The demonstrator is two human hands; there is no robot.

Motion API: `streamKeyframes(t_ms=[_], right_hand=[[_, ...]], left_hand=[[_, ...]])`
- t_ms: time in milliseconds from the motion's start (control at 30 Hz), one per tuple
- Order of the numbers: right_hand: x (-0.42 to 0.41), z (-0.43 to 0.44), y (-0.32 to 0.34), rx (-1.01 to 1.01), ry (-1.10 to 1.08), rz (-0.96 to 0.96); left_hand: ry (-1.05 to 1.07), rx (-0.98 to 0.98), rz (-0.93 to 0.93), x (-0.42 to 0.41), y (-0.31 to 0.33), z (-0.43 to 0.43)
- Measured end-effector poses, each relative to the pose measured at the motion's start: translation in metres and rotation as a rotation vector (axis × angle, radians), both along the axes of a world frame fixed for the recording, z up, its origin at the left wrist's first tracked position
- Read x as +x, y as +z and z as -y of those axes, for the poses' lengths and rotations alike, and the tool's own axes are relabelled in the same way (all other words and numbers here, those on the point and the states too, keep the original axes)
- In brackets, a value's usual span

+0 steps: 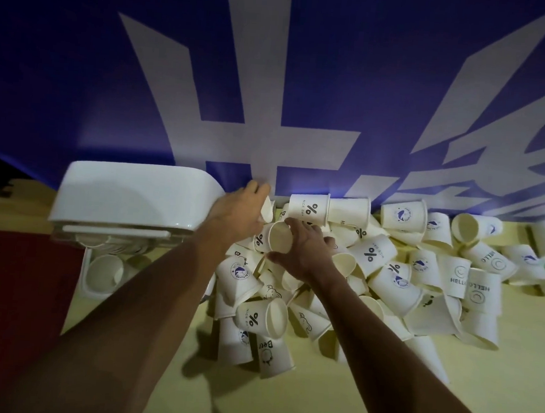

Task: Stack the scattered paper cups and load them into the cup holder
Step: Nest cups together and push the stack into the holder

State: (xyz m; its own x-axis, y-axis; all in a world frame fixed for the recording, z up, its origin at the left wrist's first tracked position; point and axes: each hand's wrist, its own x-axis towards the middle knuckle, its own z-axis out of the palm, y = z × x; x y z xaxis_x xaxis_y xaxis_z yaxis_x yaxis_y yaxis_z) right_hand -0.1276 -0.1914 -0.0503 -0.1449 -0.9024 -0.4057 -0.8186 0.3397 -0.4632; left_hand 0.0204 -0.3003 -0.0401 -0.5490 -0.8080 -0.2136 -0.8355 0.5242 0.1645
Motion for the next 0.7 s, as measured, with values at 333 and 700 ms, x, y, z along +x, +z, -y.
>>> streamKeyframes(t_ms=[333,700], right_hand=[[-0.019,-0.031,0.055,-0.287,-0.222,0.184],[0.073,-0.101,0.110,-0.501,-0.163,0.251]], left_hand=[[0.324,0.109,-0.589,0.023,0.077,-0.039],[0.414,0.192,-1.090,0.182,0.105,-0.158]])
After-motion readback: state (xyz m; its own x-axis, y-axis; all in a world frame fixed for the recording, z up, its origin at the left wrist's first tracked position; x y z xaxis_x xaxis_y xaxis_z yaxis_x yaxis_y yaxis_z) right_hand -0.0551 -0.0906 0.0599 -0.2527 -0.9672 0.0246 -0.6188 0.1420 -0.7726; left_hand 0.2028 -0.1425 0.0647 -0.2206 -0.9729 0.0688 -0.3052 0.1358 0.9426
